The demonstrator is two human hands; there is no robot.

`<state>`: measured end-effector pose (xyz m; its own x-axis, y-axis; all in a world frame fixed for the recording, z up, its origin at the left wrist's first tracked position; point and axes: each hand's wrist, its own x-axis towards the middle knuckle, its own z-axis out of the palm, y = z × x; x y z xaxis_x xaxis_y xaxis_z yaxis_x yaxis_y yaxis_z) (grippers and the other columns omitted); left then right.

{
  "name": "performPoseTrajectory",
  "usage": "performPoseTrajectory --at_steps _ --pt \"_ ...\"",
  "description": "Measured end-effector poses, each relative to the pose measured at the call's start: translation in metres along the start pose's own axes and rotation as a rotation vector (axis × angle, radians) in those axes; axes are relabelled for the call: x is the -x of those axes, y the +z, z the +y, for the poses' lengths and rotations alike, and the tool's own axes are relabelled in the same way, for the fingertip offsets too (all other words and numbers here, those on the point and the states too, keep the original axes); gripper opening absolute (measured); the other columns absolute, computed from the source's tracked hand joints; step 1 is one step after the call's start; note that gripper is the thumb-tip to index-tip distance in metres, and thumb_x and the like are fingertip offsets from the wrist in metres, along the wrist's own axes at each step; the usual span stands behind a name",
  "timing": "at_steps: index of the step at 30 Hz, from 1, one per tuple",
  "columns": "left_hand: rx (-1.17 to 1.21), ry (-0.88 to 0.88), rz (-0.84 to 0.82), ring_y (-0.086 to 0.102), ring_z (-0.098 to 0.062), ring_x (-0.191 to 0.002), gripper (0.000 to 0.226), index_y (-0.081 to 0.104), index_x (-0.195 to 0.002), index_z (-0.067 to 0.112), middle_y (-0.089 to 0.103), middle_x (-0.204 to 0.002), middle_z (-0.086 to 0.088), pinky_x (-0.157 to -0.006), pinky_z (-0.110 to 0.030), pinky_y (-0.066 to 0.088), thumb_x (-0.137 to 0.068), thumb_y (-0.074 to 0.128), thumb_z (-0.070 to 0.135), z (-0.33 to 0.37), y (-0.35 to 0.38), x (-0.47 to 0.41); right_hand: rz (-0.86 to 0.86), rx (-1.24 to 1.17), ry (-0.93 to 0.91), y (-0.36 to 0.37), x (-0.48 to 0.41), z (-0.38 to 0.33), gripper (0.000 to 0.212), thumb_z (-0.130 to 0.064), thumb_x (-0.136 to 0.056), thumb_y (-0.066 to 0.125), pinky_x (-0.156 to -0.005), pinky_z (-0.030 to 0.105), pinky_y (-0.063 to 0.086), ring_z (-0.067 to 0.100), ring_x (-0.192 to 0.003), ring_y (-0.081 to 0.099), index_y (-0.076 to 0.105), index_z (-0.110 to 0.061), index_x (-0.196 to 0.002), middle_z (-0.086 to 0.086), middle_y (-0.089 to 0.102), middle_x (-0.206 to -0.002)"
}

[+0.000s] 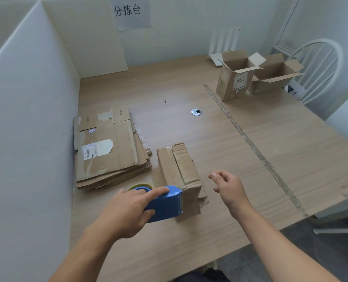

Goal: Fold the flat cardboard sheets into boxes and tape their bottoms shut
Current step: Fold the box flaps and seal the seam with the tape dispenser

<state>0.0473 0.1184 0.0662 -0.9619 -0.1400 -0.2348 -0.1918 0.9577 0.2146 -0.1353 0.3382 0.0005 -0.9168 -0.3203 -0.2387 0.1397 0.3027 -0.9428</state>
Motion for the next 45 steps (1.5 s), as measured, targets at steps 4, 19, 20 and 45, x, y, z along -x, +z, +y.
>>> performPoseTrajectory --at_steps 4,19,20,45 --pt "0.045 -0.001 -0.029 0.052 -0.009 -0.108 0.058 0.008 -0.141 0.062 0.054 -0.127 0.022 -0.094 -0.031 0.034 -0.099 0.042 0.043 -0.002 -0.003 0.0 0.003 0.018 0.023 0.0 -0.001 0.003 0.021 -0.018 -0.097 0.058 -0.084 0.052 0.053 0.025 -0.081 0.061 0.07 -0.018 -0.08 0.008 0.07 -0.089" --pt "0.243 -0.207 -0.192 0.057 -0.015 -0.095 0.063 0.036 -0.129 0.07 0.062 -0.109 0.013 -0.076 -0.031 0.05 -0.07 0.038 0.048 -0.009 -0.016 -0.028 -0.038 0.208 0.239 0.017 -0.015 0.021 0.024 -0.025 -0.092 0.059 -0.064 0.034 0.042 0.017 -0.059 0.044 0.069 -0.012 -0.074 -0.006 0.049 -0.052" --pt "0.255 -0.217 -0.2 0.057 -0.015 -0.098 0.062 0.037 -0.128 0.07 0.062 -0.113 0.014 -0.08 -0.033 0.051 -0.069 0.037 0.048 -0.01 -0.014 -0.031 -0.051 0.228 0.247 0.018 -0.015 0.023 0.024 -0.025 -0.092 0.059 -0.063 0.032 0.039 0.017 -0.058 0.043 0.069 -0.012 -0.074 -0.007 0.048 -0.053" --pt "0.202 -0.256 -0.299 0.056 -0.017 -0.1 0.064 0.041 -0.132 0.066 0.057 -0.108 0.013 -0.079 -0.033 0.05 -0.07 0.037 0.047 -0.006 -0.011 -0.043 -0.148 -0.001 0.288 0.032 0.006 0.029 0.029 -0.028 -0.088 0.073 -0.057 0.02 0.039 0.008 -0.063 0.05 0.066 -0.002 -0.076 -0.001 0.06 -0.062"
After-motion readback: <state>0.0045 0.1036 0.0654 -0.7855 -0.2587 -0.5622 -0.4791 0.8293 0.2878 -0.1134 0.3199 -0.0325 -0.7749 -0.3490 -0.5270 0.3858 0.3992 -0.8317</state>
